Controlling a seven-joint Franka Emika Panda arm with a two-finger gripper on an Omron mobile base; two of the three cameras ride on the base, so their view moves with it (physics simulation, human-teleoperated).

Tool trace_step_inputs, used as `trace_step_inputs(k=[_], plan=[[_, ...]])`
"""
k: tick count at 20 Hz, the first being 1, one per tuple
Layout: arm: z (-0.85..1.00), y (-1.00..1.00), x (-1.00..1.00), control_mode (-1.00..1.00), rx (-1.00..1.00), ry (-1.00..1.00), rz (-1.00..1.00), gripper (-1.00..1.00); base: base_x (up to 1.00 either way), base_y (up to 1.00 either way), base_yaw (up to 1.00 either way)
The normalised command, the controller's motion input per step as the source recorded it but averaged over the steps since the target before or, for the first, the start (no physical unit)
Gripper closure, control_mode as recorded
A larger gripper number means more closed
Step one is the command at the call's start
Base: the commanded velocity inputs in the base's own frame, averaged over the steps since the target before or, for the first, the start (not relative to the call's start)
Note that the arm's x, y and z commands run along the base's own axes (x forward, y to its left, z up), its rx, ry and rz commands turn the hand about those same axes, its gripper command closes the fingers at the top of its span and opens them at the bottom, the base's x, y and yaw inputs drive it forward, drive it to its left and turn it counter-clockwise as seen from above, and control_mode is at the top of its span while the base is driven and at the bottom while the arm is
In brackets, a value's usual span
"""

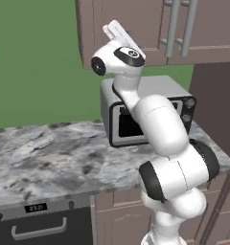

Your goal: Pick the potato from the counter and place it in the cabinet. Then close the cabinet.

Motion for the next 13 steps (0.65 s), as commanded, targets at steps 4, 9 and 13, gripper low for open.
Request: trace_step_inputs(k=[4, 9, 13], plan=[[0.0, -0.74, 0.69, -1.0, 0.05, 0.05, 0.26, -1.0, 0.0, 0.0, 0.0], [-0.04, -0.63, 0.27, -1.0, 0.02, 0.13, 0.25, -1.0, 0.0, 0.0, 0.0], [0.0, -0.29, -0.92, -1.0, 0.0, 0.02, 0.23, -1.0, 0.0, 0.0, 0.0]])
